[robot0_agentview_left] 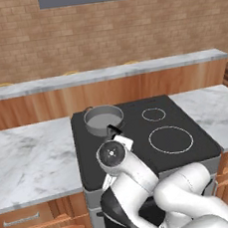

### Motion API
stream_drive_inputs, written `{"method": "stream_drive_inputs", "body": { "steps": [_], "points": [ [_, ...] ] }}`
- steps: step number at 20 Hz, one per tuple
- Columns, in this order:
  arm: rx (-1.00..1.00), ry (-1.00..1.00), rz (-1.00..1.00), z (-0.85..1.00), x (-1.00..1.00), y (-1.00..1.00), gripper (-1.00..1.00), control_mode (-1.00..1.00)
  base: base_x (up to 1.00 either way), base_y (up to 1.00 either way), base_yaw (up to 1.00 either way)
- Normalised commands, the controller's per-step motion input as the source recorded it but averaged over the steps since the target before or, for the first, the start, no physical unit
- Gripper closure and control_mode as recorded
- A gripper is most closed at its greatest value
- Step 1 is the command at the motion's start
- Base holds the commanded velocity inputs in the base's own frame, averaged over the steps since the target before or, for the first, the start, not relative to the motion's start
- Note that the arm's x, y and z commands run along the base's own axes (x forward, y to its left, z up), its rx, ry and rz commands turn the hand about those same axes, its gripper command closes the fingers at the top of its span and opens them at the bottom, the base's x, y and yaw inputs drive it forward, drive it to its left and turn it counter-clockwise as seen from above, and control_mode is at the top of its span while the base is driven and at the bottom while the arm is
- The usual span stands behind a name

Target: Pick the kettle from the counter and place it on a stove burner. Then turn the burner on.

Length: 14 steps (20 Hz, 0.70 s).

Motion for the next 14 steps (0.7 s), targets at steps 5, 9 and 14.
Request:
{"method": "stream_drive_inputs", "body": {
  "steps": [5,9,14],
  "points": [
    [-0.13,-0.03,0.0,-0.45,-0.25,0.09,-1.0,-1.0,0.0,0.0,0.0],
    [-0.15,-0.01,0.0,-0.46,-0.2,0.05,-1.0,-1.0,0.0,0.0,0.0],
    [-0.23,0.11,0.02,-0.42,-0.01,0.11,-1.0,-1.0,0.0,0.0,0.0]
  ]
}}
